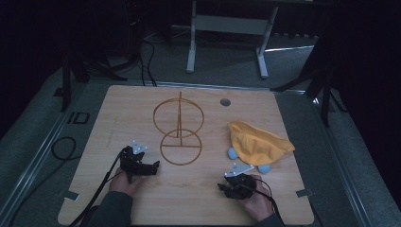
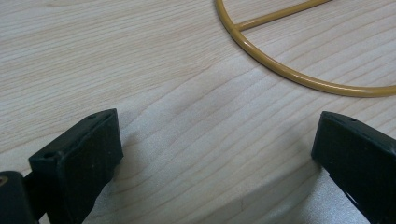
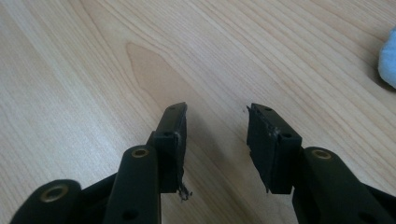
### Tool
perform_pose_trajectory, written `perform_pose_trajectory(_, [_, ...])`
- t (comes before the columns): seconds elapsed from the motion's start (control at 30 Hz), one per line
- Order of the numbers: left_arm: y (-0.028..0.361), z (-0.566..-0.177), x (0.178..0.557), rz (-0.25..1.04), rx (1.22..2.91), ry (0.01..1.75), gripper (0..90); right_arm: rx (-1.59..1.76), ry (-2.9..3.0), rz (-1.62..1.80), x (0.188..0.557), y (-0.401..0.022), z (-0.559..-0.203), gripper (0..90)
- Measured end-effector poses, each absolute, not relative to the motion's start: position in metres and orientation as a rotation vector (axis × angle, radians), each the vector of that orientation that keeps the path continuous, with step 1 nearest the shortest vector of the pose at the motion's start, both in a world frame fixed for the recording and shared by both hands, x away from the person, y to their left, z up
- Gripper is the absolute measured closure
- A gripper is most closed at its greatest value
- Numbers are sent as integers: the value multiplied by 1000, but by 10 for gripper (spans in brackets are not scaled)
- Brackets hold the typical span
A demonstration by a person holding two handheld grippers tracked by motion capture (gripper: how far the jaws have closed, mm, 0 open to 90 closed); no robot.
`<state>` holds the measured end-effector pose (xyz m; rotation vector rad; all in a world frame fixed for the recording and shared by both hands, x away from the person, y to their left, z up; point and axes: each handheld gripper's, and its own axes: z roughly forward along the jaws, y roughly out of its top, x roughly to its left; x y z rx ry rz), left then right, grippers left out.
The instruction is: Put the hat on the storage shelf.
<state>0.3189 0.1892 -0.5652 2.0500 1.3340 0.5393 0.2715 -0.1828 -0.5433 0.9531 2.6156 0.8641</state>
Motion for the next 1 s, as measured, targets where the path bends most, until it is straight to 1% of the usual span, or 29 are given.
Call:
perform_pose_trajectory(0.43, [189, -565, 319, 539, 2050, 1334, 19, 962, 2588, 891, 270, -183, -545, 569])
perform_pose_trajectory(0.57, [189, -565, 319, 539, 2050, 1334, 19, 950, 2578, 876, 268, -182, -545, 554])
perform_pose_trajectory(0.67, [189, -565, 319, 539, 2051, 1335, 19, 939, 2564, 862, 266, -180, -545, 571])
perform_pose_trajectory(0.8, [189, -565, 319, 539, 2051, 1334, 19, 956, 2555, 871, 265, -179, -545, 570])
perform_pose_trajectory(1.0, [189, -565, 319, 539, 2050, 1334, 19, 955, 2509, 885, 267, -183, -534, 573])
